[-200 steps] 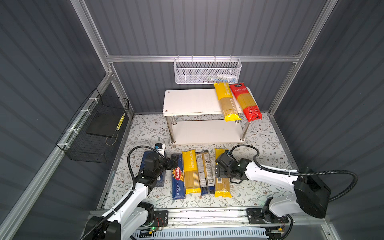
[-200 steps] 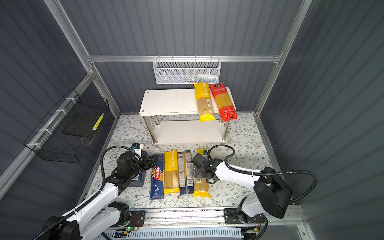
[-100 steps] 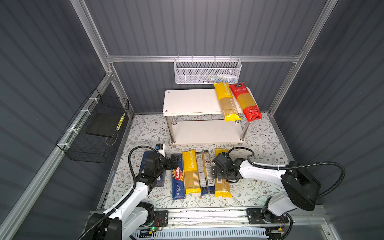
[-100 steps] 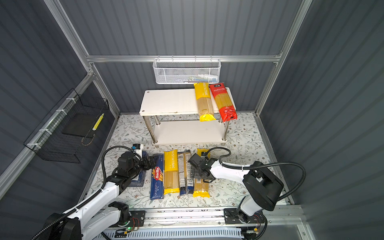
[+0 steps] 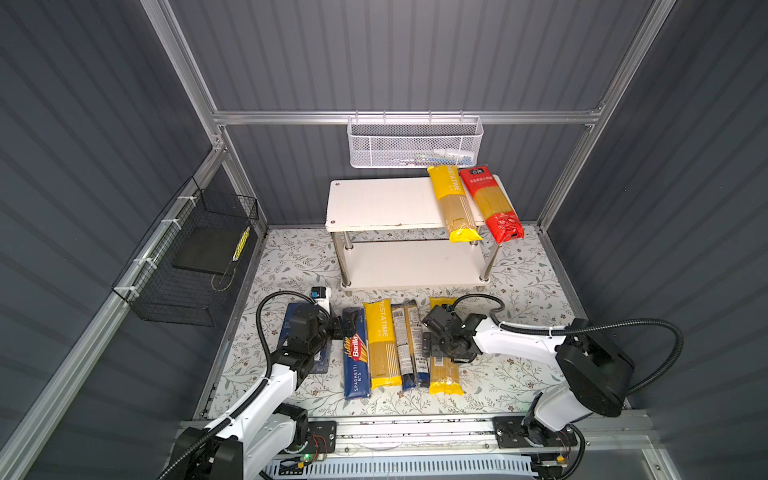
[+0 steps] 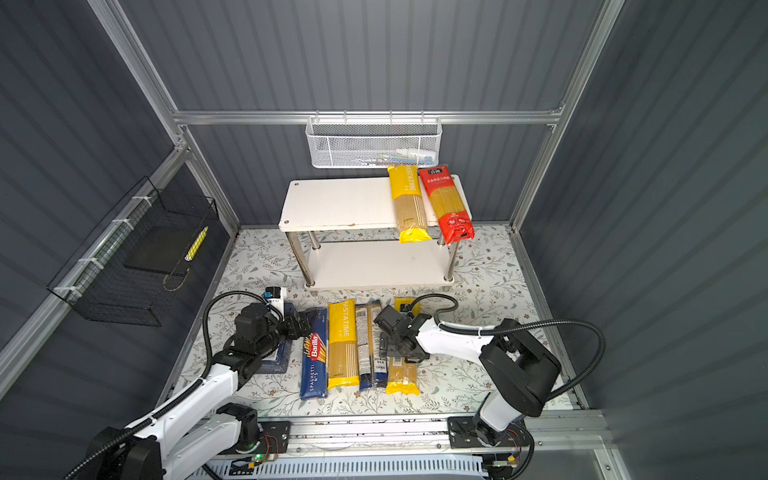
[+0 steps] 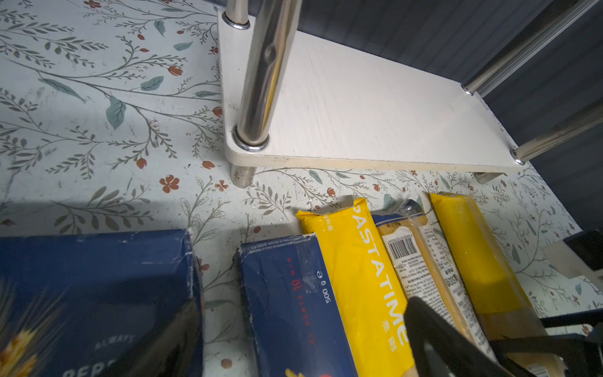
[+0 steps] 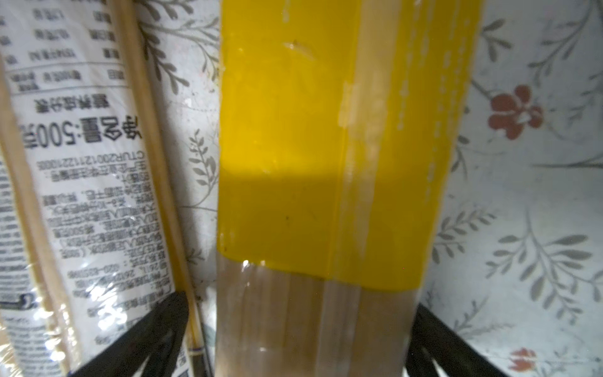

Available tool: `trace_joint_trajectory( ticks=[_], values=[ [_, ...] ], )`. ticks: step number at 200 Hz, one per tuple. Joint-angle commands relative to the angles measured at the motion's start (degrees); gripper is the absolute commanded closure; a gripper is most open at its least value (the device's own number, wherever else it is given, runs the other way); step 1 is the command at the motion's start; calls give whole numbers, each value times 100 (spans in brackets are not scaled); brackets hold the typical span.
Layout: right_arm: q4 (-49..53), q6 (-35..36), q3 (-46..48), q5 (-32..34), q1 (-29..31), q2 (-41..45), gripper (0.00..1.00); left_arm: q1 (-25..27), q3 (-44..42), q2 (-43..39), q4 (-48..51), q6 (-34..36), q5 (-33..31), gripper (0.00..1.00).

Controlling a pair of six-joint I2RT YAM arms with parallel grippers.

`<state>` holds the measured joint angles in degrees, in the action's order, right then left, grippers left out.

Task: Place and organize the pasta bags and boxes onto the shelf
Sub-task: 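Lower the right gripper onto the yellow-banded bag's end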

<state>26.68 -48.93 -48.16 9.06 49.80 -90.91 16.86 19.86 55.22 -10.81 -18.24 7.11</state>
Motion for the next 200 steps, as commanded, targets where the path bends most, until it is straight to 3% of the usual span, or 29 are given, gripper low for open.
trace_joint_trajectory(
  ticks=[1,95,200],
  values=[
    [275,25,-95,73,3,-69,1,36,-35,6,-44,103,105,1],
    [406,-153,538,224,-129,351,1,36,-11,104,-72,119,158,1],
    [137,694,347,-25,-269,48,1,37,-25,25,-53,110,94,1]
  ],
)
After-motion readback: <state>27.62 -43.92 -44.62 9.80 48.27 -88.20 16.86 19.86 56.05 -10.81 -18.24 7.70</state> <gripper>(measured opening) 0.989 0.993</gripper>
